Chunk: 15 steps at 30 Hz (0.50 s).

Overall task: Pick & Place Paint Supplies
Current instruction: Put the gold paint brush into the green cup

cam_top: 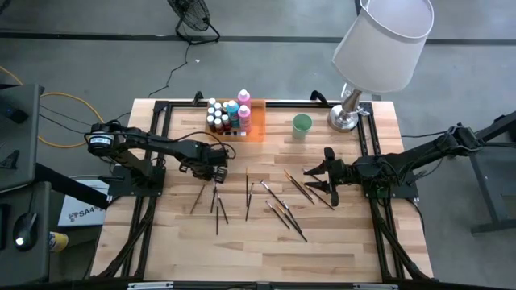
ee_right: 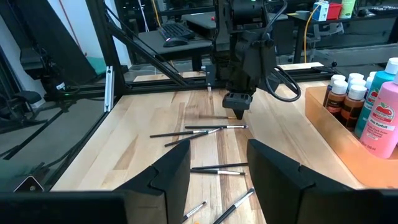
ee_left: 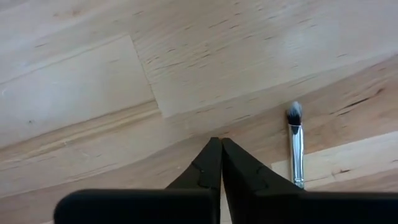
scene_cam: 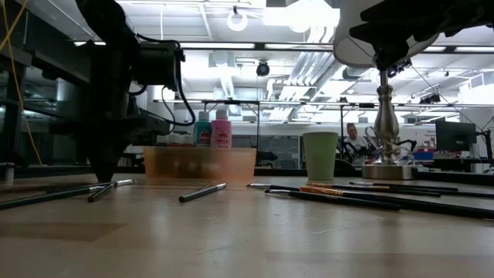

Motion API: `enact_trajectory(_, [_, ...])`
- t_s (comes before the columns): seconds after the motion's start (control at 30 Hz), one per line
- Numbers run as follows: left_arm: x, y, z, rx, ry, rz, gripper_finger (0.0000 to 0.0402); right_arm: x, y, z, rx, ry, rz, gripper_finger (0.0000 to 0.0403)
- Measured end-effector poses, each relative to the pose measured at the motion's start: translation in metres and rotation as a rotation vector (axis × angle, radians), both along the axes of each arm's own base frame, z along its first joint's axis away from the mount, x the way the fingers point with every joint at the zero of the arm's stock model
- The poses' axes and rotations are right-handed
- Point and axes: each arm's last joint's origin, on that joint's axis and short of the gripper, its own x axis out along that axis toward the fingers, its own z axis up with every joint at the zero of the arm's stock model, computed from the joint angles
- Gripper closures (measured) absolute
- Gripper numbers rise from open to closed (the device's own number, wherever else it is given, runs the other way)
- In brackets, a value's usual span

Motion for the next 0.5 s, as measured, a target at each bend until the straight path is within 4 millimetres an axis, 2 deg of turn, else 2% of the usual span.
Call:
enact_trajectory(0.3, [0.0005,0.0001,0.0001,0.014,-0.007,-0.104,0.0401,0.0,0.0,0.0,0.0,0.0,0.0,0.0251])
enact_trajectory(0.5, [0.0024,-0.0011,0.0083,0.069,-0.023,-0.218,0.0401,0.0,0.0,0.0,0.0,0.0,0.0,0.0251])
